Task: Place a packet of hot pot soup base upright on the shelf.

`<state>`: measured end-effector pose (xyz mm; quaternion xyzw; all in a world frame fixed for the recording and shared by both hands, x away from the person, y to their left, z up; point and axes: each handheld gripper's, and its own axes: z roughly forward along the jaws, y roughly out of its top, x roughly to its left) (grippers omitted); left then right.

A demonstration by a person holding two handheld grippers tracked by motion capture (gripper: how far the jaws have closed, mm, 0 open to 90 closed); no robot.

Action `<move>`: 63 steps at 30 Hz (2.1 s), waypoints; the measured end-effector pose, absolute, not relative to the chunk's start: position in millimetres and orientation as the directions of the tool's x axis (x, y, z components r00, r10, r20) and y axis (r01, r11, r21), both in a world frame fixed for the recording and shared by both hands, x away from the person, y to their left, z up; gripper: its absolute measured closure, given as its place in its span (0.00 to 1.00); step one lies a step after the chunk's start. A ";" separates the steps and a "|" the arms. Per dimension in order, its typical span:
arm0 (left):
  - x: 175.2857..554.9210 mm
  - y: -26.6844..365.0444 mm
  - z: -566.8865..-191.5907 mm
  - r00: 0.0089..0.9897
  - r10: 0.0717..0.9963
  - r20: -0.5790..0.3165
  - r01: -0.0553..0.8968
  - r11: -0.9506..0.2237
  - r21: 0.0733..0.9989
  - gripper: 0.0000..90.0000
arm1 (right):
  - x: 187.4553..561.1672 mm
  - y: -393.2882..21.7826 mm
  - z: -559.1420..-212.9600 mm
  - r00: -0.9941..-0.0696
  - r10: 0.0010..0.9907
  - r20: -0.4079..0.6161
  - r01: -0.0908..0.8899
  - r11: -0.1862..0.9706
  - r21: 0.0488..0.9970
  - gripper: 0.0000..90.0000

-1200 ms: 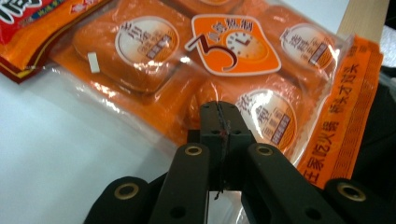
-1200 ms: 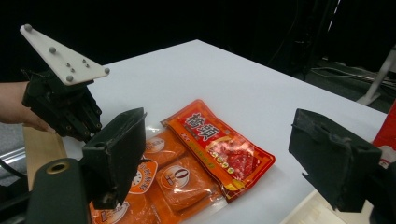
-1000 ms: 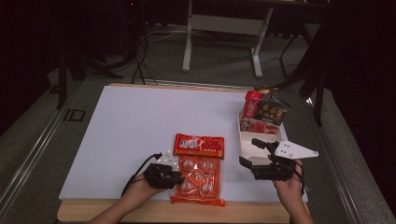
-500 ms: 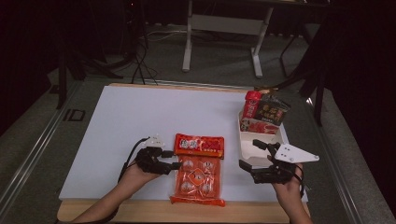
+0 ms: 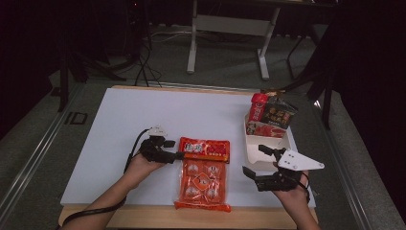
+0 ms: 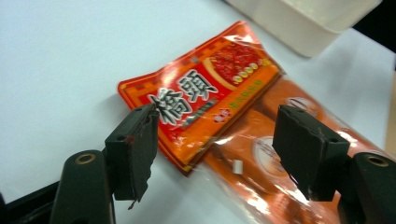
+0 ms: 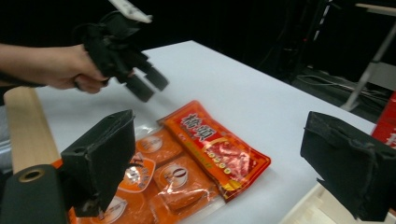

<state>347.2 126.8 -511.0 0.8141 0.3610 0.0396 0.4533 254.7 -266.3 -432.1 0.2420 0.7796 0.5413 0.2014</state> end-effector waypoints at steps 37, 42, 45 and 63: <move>386.8 92.1 -549.6 0.727 0.593 -0.345 0.634 -0.389 0.668 0.62 | 254.9 -261.3 -437.2 -0.813 0.581 -0.042 0.182 0.322 0.929 0.15; 385.4 87.8 -550.7 0.729 0.596 -0.337 0.629 -0.387 0.675 0.76 | 255.6 -261.5 -437.8 -0.813 0.582 -0.039 0.186 0.321 0.929 0.15; 385.8 89.2 -550.6 0.728 0.596 -0.338 0.629 -0.385 0.676 0.86 | 256.8 -262.3 -438.4 -0.813 0.582 -0.028 0.194 0.316 0.929 0.15; 371.4 96.2 -518.9 0.773 0.563 -0.292 0.562 -0.396 0.726 0.99 | 260.9 -262.3 -432.9 -0.804 0.594 -0.007 0.228 0.320 0.920 0.19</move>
